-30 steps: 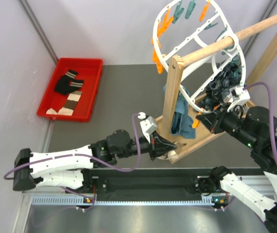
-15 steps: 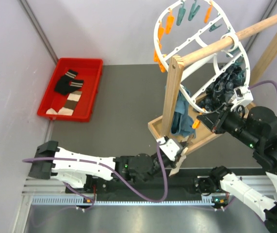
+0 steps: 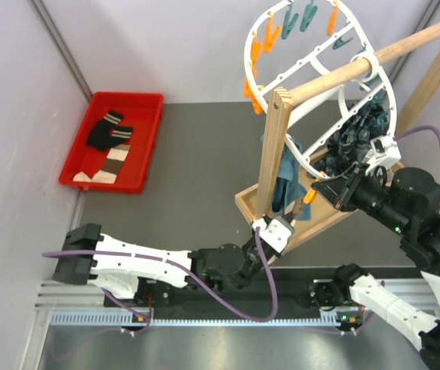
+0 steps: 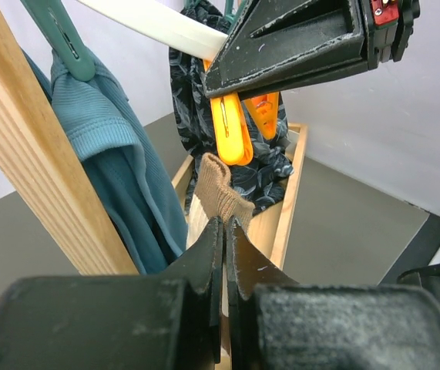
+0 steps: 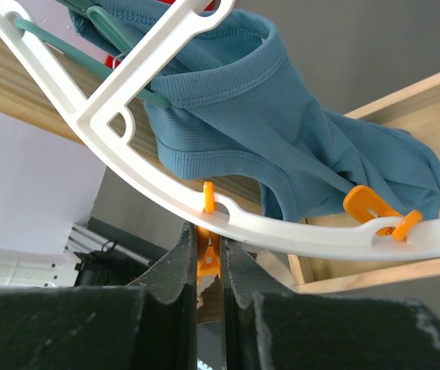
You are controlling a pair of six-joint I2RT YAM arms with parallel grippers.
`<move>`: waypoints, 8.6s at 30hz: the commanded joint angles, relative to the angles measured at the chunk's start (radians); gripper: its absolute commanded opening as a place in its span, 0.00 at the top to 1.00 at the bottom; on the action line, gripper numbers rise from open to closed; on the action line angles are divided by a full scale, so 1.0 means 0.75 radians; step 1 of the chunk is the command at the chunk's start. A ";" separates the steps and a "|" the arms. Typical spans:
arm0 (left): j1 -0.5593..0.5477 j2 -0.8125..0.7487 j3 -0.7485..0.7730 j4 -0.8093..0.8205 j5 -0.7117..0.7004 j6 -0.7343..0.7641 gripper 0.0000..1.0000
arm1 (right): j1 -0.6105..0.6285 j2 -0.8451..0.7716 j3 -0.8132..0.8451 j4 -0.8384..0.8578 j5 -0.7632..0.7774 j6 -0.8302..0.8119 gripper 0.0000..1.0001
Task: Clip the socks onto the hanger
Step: Clamp the sock onto the hanger, then open the clamp at the hanger.
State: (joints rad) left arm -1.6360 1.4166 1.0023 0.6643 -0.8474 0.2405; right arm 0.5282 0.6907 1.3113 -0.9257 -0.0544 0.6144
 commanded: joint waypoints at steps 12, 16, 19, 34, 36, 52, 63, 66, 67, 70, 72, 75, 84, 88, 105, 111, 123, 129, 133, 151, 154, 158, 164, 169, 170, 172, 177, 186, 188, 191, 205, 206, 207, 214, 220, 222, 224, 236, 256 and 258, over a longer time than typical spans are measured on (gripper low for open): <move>-0.003 0.044 0.061 0.092 0.001 0.056 1.00 | 0.016 0.014 0.025 0.070 -0.056 0.058 1.00; -0.003 0.036 0.044 0.114 -0.001 0.052 1.00 | 0.016 0.014 0.019 0.064 -0.063 0.056 1.00; -0.003 0.038 0.054 0.118 0.005 0.064 1.00 | 0.016 0.010 0.002 0.064 -0.058 0.058 1.00; -0.003 0.083 0.101 0.172 0.025 0.105 1.00 | 0.018 -0.005 -0.043 0.077 -0.083 0.071 1.00; -0.003 0.093 0.110 0.178 0.023 0.113 1.00 | 0.016 -0.011 -0.051 0.081 -0.087 0.073 1.00; -0.001 0.183 0.183 0.272 -0.122 0.260 1.00 | 0.016 -0.029 -0.045 0.064 -0.091 0.066 1.00; 0.001 0.185 0.191 0.262 -0.114 0.246 1.00 | 0.018 -0.029 -0.045 0.070 -0.097 0.052 0.60; 0.001 0.177 0.189 0.247 -0.110 0.226 1.00 | 0.016 -0.025 -0.037 0.062 -0.087 0.036 0.51; 0.003 0.177 0.191 0.239 -0.112 0.221 1.00 | 0.016 -0.023 -0.030 0.050 -0.079 0.030 0.48; 0.009 0.169 0.187 0.206 -0.116 0.185 1.00 | 0.016 -0.021 0.000 0.026 -0.040 -0.011 0.34; 0.011 0.159 0.177 0.194 -0.124 0.172 0.91 | 0.016 -0.023 0.029 -0.005 -0.020 -0.050 0.29; 0.011 0.138 0.165 0.162 -0.102 0.113 0.60 | 0.018 -0.001 0.066 -0.052 -0.007 -0.101 0.26; 0.013 -0.027 0.104 -0.047 0.084 -0.134 0.41 | 0.016 0.004 0.190 -0.193 0.001 -0.228 0.26; 0.025 -0.054 0.103 -0.064 0.325 -0.200 0.46 | 0.016 0.014 0.293 -0.283 0.040 -0.271 0.29; 0.058 0.649 0.326 0.787 0.539 0.274 0.38 | 0.016 0.134 0.820 -0.576 0.252 -0.349 0.45; 0.162 0.935 0.535 0.928 0.610 0.283 0.38 | 0.016 0.120 0.829 -0.592 0.230 -0.334 0.46; 0.257 1.050 0.770 0.939 0.582 0.168 0.27 | 0.016 0.085 0.757 -0.588 0.244 -0.349 0.48; 0.267 1.061 0.801 0.894 0.627 0.105 0.30 | 0.018 0.067 0.673 -0.639 0.450 -0.355 0.51; 0.269 1.065 0.807 0.877 0.621 0.099 0.36 | 0.016 0.053 0.596 -0.631 0.543 -0.353 0.52; 0.263 0.977 0.746 0.820 0.547 0.084 0.66 | 0.016 -0.025 0.234 -0.371 0.602 -0.384 0.45; 0.259 0.973 0.742 0.822 0.541 0.088 0.68 | 0.016 -0.029 0.215 -0.335 0.637 -0.392 0.45; 0.255 0.969 0.742 0.824 0.545 0.088 0.68 | 0.018 -0.039 0.203 -0.296 0.690 -0.398 0.48; 0.253 0.956 0.731 0.820 0.551 0.082 0.68 | 0.018 -0.015 0.162 -0.259 0.702 -0.412 0.48; 0.253 0.948 0.721 0.828 0.549 0.082 0.68 | 0.018 -0.017 0.109 -0.194 0.694 -0.424 0.54; 0.253 0.942 0.717 0.830 0.549 0.082 0.68 | 0.016 -0.019 0.099 -0.183 0.692 -0.428 0.55; 0.253 0.938 0.711 0.834 0.547 0.086 0.68 | 0.016 -0.021 0.088 -0.163 0.694 -0.433 0.60; 0.253 0.930 0.701 0.834 0.553 0.086 0.68 | 0.016 -0.011 0.084 -0.153 0.704 -0.422 0.68; 0.253 0.850 0.603 0.779 0.506 0.011 0.63 | 0.016 0.004 0.088 -0.181 0.737 -0.402 1.00; 0.253 0.789 0.542 0.689 0.482 -0.032 0.56 | 0.016 -0.007 0.088 -0.179 0.717 -0.402 1.00; 0.255 0.674 0.415 0.583 0.506 -0.181 0.45 | 0.016 -0.017 0.082 -0.171 0.645 -0.406 1.00; 0.426 0.514 0.426 0.239 1.093 -0.679 0.29 | 0.016 -0.029 0.133 -0.171 0.379 -0.390 1.00; 0.426 0.520 0.447 0.235 1.105 -0.675 0.29 | 0.018 -0.029 0.135 -0.171 0.355 -0.384 1.00; 0.426 0.525 0.453 0.223 1.109 -0.677 0.29 | 0.016 -0.031 0.137 -0.171 0.347 -0.379 1.00; 0.426 0.527 0.463 0.202 1.122 -0.681 0.54 | 0.016 -0.041 0.154 -0.181 0.332 -0.363 1.00; 0.424 0.504 0.431 0.153 1.063 -0.640 0.56 | 0.016 -0.056 0.156 -0.191 0.385 -0.363 1.00; 0.422 0.502 0.421 0.159 1.038 -0.634 0.56 | 0.016 -0.058 0.154 -0.191 0.404 -0.369 1.00; 0.424 0.514 0.427 0.172 1.026 -0.619 0.58 | 0.016 -0.058 0.148 -0.185 0.402 -0.369 1.00; 0.424 0.545 0.474 0.149 1.009 -0.623 1.00 | 0.016 -0.117 0.168 -0.195 0.365 -0.355 0.50; 0.416 0.549 0.500 0.125 1.015 -0.646 1.00 | 0.018 -0.080 0.031 -0.071 0.336 -0.361 0.55; 0.412 0.551 0.502 0.121 1.009 -0.642 1.00 | 0.016 -0.074 0.023 -0.056 0.342 -0.357 0.55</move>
State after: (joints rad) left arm -1.3163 1.8252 1.3396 0.7338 -0.0986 -0.2375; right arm 0.5297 0.6151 1.3399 -1.0443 0.1787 0.3439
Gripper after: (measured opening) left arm 0.247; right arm 0.452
